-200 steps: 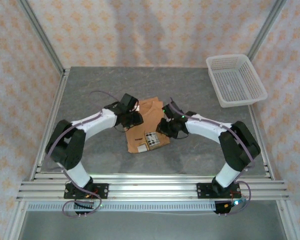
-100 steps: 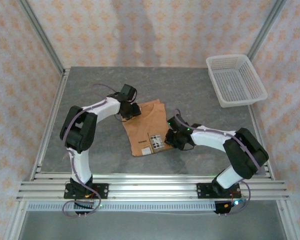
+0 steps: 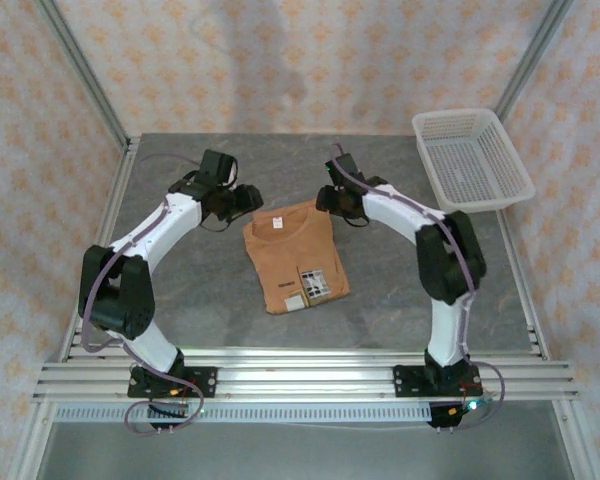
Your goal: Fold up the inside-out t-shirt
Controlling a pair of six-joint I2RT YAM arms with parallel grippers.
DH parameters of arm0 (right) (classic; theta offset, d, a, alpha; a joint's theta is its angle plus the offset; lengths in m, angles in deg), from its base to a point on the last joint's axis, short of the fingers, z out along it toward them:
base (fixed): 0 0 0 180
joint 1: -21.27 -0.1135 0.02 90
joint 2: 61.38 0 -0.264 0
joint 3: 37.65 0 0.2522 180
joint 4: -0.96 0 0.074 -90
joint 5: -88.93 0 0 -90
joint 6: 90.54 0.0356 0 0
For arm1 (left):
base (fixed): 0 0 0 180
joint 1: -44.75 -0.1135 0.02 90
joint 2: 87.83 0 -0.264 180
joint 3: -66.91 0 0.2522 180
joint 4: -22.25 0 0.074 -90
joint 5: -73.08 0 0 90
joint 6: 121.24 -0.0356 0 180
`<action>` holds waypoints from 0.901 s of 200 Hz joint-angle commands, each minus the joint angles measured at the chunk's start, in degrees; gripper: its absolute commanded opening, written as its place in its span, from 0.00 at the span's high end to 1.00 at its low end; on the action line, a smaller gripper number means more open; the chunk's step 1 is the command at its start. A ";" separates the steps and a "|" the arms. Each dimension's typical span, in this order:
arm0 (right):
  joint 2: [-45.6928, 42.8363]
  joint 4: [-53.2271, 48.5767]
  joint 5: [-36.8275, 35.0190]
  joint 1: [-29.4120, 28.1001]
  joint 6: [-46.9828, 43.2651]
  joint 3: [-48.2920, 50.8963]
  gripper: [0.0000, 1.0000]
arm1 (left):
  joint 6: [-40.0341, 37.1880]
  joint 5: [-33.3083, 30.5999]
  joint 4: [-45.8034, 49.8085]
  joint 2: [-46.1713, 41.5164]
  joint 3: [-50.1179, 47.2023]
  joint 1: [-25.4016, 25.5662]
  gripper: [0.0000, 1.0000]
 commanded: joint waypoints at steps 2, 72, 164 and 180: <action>5.87 -5.83 -0.36 -0.78 -5.65 -5.73 0.44 | -0.10 2.79 -0.67 -0.87 -2.71 -0.68 0.51; 11.28 -2.82 1.86 -4.65 -2.29 -7.83 0.46 | 0.03 4.76 -3.53 -0.79 -6.80 -2.22 0.54; 8.31 -0.64 1.91 -3.08 -0.64 -2.56 0.87 | -4.41 4.62 -4.95 6.54 -7.94 -3.74 0.45; 8.54 -1.08 2.40 -2.91 -0.82 -3.02 0.87 | -4.27 5.07 -7.58 8.68 -7.66 -3.74 0.49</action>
